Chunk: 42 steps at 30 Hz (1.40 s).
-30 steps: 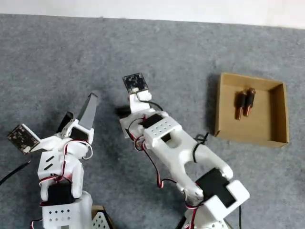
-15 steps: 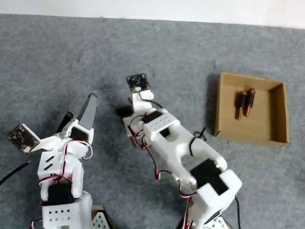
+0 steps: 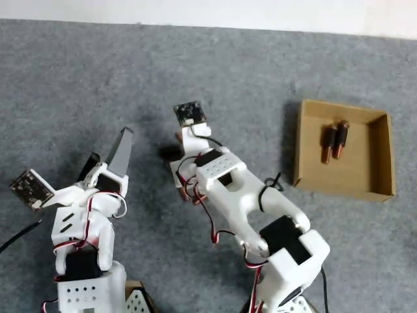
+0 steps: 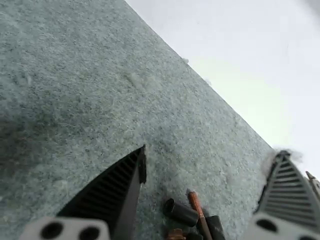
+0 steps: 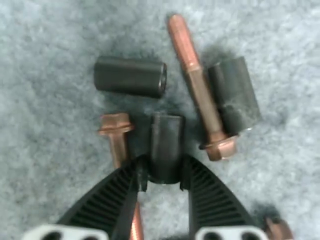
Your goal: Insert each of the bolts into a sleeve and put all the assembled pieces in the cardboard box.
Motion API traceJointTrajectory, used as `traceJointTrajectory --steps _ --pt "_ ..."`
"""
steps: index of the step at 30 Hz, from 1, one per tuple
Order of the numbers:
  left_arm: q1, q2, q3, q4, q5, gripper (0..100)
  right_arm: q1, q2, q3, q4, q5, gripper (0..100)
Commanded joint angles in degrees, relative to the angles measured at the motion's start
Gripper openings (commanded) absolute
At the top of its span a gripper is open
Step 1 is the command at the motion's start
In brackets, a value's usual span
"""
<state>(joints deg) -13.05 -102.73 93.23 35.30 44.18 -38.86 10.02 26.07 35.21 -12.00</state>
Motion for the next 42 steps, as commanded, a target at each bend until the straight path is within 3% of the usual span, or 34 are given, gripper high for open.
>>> traceJointTrajectory --steps 1,15,23,28,32,35,42 --pt "-0.1 -1.5 -1.5 0.2 -0.3 36 1.9 -0.4 -2.4 -0.5 -0.1 9.5" --pt "-0.1 -1.5 -0.4 0.1 -0.3 36 4.4 6.2 -8.9 -0.1 0.0 9.5" --pt "-0.2 -1.5 -0.3 0.2 -0.3 36 4.6 10.8 -16.5 9.6 -0.1 9.1" --pt "-0.3 -1.5 -0.3 0.2 -0.3 36 4.5 10.7 -16.7 10.1 -0.1 0.0" --pt "-0.3 -1.5 -0.3 0.2 -0.3 36 4.7 10.6 -16.9 12.6 0.2 0.3" --pt "-0.3 -1.5 -0.3 0.2 -0.3 36 4.7 9.5 -17.0 15.3 3.6 0.3" --pt "0.6 -1.5 -0.3 0.1 0.0 36 5.7 -3.2 -9.8 10.2 6.0 0.3"
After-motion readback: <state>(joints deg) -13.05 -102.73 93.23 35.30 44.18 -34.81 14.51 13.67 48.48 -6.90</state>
